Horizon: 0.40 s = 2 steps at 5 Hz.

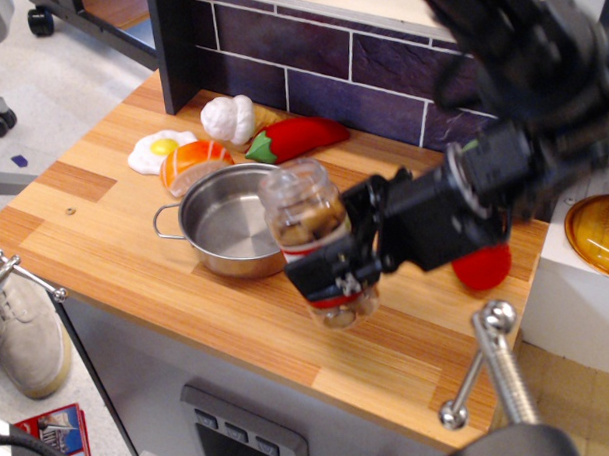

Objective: Pour almonds in pot

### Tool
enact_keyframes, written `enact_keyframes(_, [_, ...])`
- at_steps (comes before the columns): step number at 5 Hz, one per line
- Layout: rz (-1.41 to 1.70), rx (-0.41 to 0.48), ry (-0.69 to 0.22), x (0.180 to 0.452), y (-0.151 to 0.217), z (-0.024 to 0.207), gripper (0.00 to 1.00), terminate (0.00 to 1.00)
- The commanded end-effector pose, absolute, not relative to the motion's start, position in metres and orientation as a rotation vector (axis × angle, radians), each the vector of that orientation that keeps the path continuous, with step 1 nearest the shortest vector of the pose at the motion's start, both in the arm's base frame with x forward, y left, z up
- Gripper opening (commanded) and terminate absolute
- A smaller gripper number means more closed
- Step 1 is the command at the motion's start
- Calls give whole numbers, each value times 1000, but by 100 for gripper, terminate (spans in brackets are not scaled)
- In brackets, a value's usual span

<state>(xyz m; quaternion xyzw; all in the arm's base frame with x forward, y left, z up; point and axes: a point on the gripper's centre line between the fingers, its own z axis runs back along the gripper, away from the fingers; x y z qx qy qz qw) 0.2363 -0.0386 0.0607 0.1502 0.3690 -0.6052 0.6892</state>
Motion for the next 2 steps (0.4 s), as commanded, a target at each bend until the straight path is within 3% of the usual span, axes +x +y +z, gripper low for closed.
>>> enact_keyframes(1, [-1618,81,774,233,-23,93,0,0])
enact_keyframes(2, [-1725,-101,726,241,-12,100,0,0])
